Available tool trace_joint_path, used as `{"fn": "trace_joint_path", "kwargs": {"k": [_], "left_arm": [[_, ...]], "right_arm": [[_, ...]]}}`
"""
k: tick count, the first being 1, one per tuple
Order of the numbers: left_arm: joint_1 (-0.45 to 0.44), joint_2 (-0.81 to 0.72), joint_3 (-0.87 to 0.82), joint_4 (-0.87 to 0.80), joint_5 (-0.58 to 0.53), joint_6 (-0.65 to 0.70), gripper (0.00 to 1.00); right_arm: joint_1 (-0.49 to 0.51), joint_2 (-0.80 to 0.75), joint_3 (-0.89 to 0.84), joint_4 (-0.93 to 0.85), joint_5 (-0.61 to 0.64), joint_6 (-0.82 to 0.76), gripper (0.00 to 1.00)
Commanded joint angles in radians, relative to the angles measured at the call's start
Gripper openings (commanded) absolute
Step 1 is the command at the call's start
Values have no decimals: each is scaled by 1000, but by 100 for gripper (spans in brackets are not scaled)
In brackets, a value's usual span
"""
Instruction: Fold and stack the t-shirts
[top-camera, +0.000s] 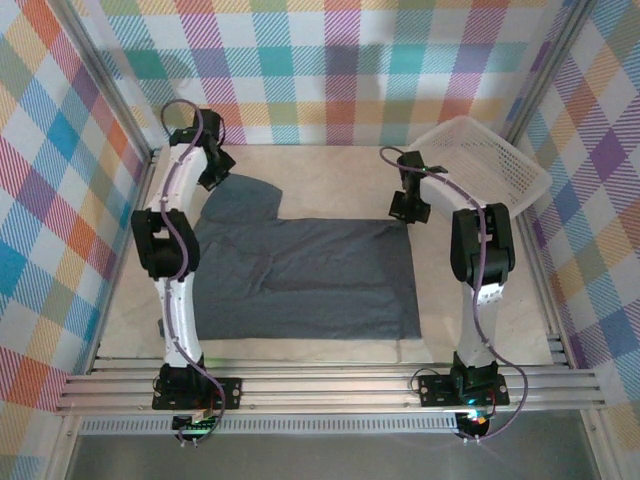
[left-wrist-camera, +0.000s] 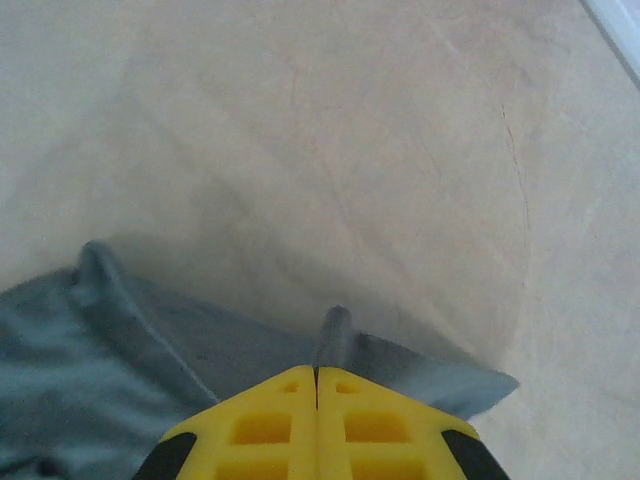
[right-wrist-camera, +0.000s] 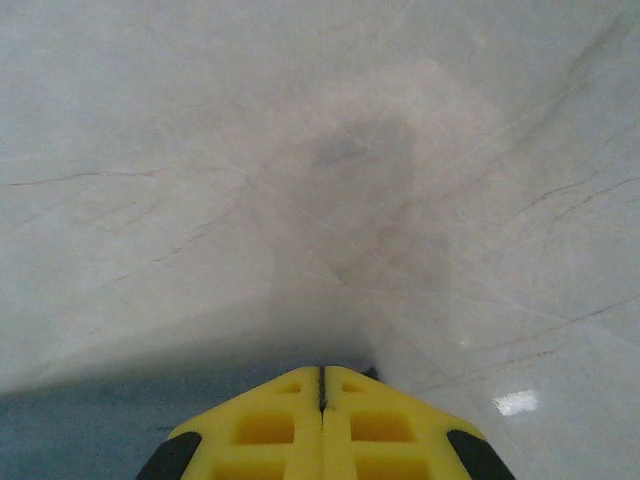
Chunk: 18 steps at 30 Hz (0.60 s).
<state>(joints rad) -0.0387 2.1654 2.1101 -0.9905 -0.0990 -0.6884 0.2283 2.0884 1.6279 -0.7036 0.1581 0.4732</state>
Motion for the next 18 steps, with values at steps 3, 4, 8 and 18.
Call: {"fn": "trace_joint_path", "kwargs": {"k": [3,4,8,18], "left_arm": [[8,-247,-258,3,-49,-24,0],[11,-291,-310,4,-63,-33,0],[26,-454,-489,0,-121,-73,0],[39,-792,-812,-46,-232,-158,0]], "right_arm": [[-1,-126,-69,31,-12,-13,0],[-1,-143,-87,31,-12,-5,0],[-1,-211,-166,35,-19,12,0],[3,-383,-394,67,-62,38,0]]}}
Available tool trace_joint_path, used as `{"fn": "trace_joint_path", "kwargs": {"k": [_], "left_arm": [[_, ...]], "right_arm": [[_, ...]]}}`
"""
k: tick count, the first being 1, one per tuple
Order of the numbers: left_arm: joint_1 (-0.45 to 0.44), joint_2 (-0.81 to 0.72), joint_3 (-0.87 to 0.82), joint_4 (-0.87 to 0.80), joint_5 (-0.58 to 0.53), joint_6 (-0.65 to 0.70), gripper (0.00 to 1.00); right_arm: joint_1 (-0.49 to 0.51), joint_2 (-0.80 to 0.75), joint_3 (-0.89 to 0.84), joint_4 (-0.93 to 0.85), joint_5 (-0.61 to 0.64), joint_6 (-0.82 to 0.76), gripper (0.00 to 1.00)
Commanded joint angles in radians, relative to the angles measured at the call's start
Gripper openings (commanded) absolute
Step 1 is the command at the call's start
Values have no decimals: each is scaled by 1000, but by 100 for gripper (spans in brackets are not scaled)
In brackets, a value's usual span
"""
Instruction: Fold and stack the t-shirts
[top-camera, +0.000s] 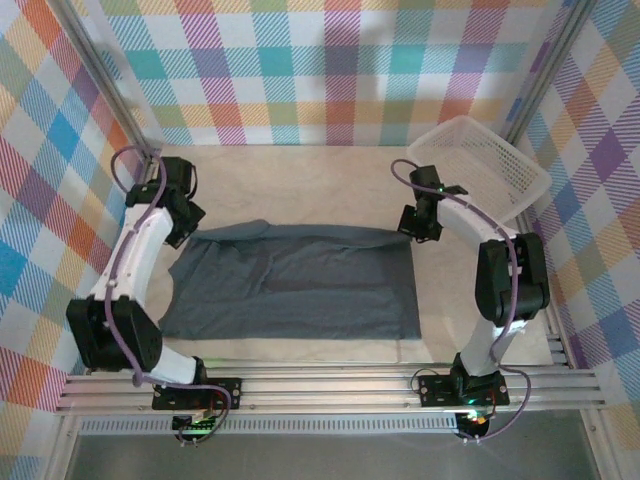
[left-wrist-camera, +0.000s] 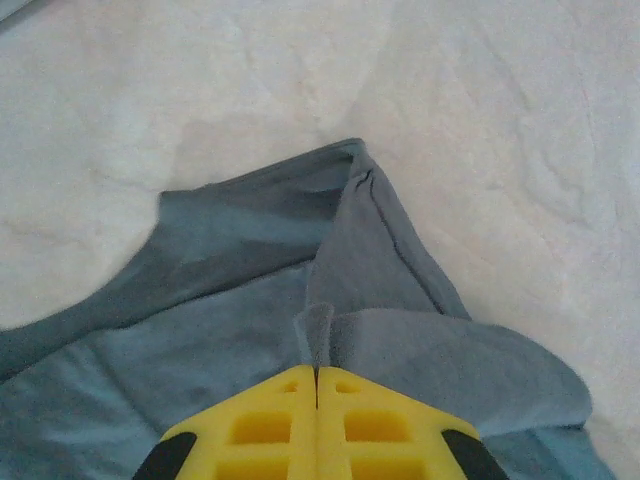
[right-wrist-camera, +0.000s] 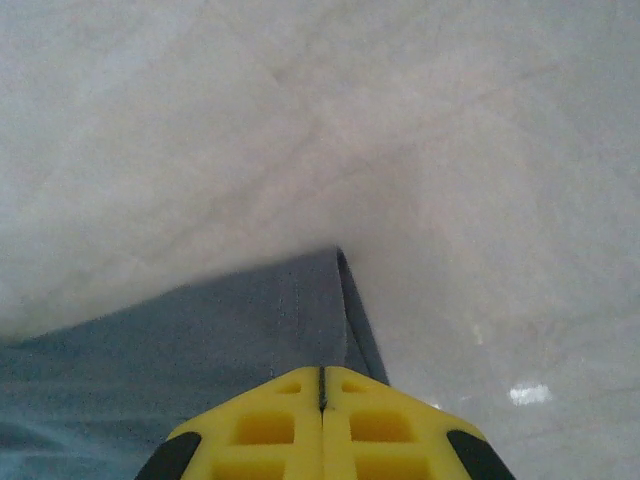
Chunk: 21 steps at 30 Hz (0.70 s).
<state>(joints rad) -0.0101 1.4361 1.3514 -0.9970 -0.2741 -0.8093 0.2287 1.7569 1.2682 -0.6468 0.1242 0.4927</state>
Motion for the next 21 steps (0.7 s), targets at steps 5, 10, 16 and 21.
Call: {"fn": "trace_joint_path", "kwargs": {"k": [5,10,16,21], "left_arm": [[10,-159,-154,-77,-72,-66,0],[12,-236,-250,-119,-115,-123,0],[12,-274,-283,-154,-162,-160,0],[12,-288,-245,-189,-226,-161,0]], "right_arm": [[21,-87,-101,0,-54,24,0],[35,-112,-174,-7,-59,41,0],[41,-144,-228,-25,-44,41,0],[43,-170,-237,-36,-37,31,0]]}}
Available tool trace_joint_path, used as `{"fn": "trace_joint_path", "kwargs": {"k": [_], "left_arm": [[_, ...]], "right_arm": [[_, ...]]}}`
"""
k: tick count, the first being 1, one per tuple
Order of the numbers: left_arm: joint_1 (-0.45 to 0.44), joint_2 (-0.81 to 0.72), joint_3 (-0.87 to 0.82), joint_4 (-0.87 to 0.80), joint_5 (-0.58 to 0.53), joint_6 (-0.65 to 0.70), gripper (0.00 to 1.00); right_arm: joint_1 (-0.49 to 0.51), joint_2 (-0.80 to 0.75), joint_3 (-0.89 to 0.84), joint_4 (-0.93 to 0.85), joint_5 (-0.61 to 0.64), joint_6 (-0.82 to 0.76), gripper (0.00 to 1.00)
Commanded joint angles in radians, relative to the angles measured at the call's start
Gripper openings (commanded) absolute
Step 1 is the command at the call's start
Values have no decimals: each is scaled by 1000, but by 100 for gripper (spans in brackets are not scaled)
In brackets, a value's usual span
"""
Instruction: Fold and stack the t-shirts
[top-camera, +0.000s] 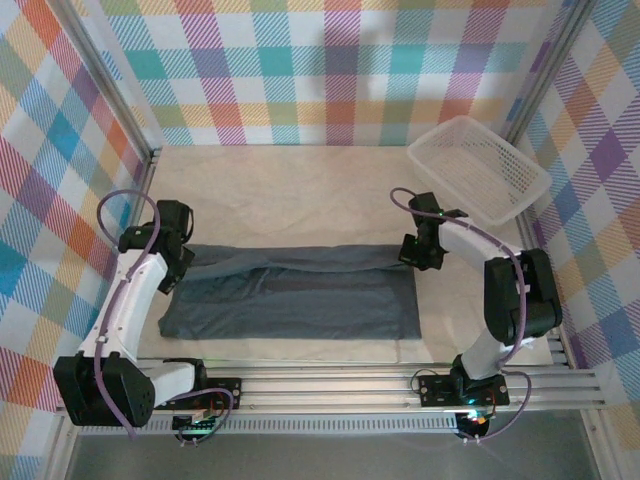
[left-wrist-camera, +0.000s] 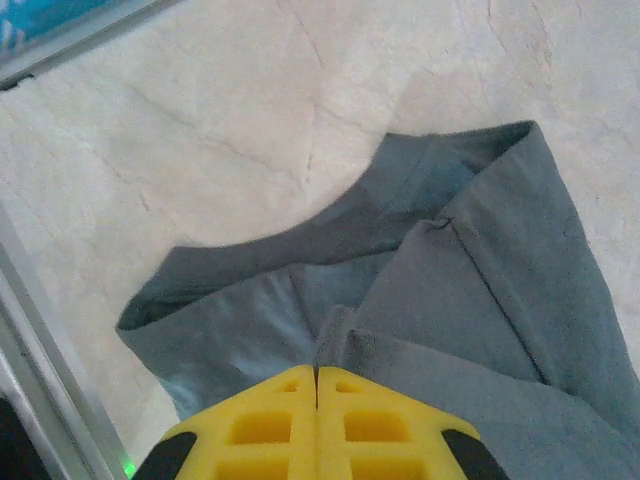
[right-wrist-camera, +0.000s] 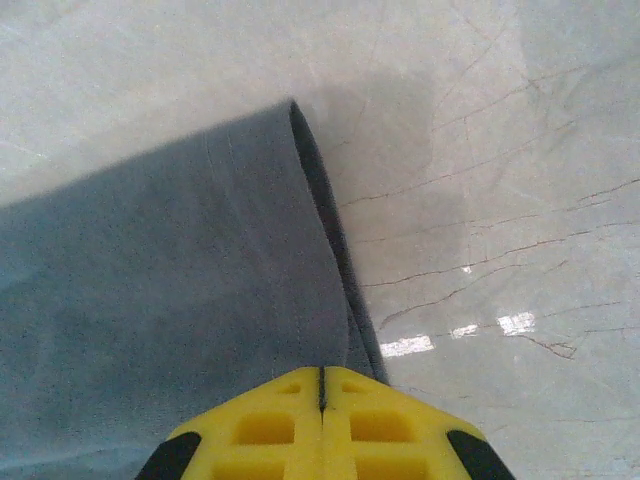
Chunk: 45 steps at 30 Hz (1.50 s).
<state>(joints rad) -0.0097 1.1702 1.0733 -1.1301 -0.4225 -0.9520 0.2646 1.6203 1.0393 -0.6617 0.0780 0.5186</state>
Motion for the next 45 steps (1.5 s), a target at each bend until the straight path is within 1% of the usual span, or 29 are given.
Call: {"fn": "trace_joint_path", "kwargs": {"k": [1,4,13,17,20,27,31,39,40,41,45], "left_arm": [[11,-23,38,-68,-89,-23,0],[11,-36,25,-86,-107,-39,0],[10,-72,-66,-106,-86,-65,0],[10,-65,-138,-58,-44,-49,0],[10,-24,-169,-34,-12,-45,0],[6,16,-164,-6,-25,-26,0],[5,38,-163,6,-10,-23,0],[0,57,-152,4,-21,-24,0],[-1,56,-151,3,-21,-23,0],[-1,57,-151,0,-21,-23,0],[-4,52,-156,-25,-22,-31,0]], "right_arm": [[8,-36,-8,-24,8,2,0],[11,-46,-15,-30,10,-5,0],[13,-44,-44,-66,50,-9,0],[16,-48,-47,-93,64,7,0],[19,-69,-64,-95,52,13,0],[32,-94,-92,-139,39,41,0],[41,-120,-114,-149,25,47,0],[42,-92,-124,-144,13,44,0],[42,-89,-123,-144,22,44,1],[42,-89,-120,-145,32,44,4],[42,-103,-81,-167,76,44,29]]}}
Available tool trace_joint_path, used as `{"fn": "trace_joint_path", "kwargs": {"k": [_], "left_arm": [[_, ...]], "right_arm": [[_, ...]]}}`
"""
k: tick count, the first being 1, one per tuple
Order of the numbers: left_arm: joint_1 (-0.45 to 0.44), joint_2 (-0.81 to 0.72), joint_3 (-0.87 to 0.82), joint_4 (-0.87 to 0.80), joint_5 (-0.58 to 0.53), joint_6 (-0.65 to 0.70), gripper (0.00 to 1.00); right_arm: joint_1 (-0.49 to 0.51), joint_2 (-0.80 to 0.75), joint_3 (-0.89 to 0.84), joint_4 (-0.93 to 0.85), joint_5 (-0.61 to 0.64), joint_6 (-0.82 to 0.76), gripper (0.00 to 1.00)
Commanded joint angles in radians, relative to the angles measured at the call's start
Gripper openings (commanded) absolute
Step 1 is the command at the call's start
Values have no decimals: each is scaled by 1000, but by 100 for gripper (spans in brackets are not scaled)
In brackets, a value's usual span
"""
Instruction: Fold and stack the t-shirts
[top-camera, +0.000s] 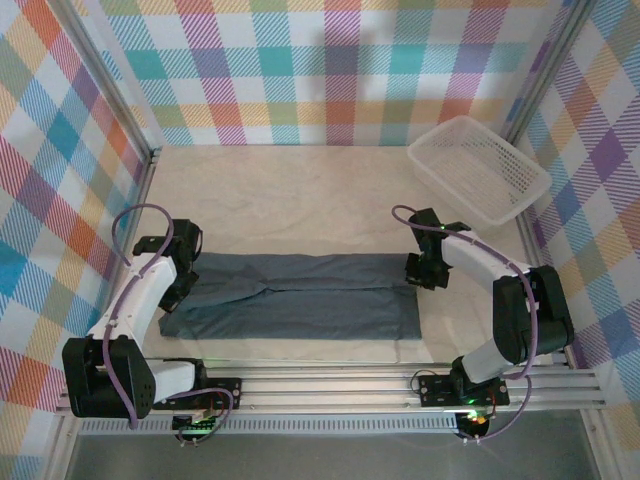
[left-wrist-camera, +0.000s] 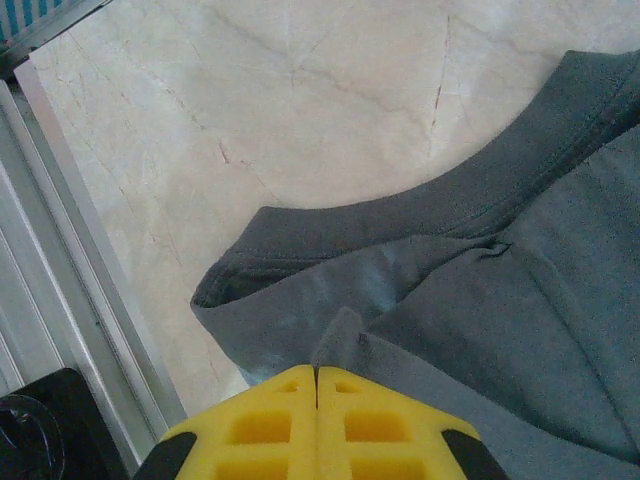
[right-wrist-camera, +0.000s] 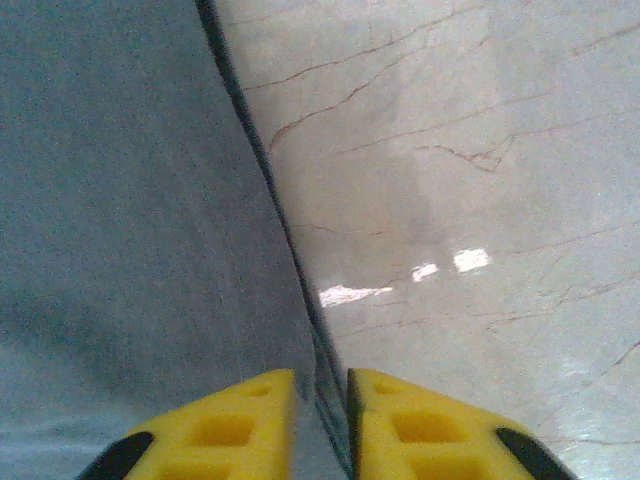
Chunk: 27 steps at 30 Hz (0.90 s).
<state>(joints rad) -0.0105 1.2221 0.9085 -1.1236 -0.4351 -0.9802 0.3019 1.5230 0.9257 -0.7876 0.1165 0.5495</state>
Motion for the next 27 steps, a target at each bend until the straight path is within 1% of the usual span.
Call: {"fn": "trace_joint_path", "kwargs": {"k": [1,3,6,7,12,16,21,27], "left_arm": [[-3,-4,7,-36,-3,-5,0],[-4,-9,3,-42,9,-7,0],[-6,-11,8,-54,25,-8,0],[-7,-9,11,-61,25,-7,0],[-7,8,16,-75,19,11,0],[-8,23,11,-82,37,8,0],[-8,-2,20,-97,15,-2,0],[-8,-13,49,-134,-28,0,0]], "right_arm": [[5,-13,46,-44,42,13,34],[7,-26,75,-48,48,12,38],[24,-25,126,-38,42,1,39],[30,-21,140,-22,22,-6,38],[62,57,162,63,-131,-11,29],[64,144,159,53,-175,-3,17],[63,204,144,20,-197,-10,16],[63,190,154,-23,-224,-25,17]]}}
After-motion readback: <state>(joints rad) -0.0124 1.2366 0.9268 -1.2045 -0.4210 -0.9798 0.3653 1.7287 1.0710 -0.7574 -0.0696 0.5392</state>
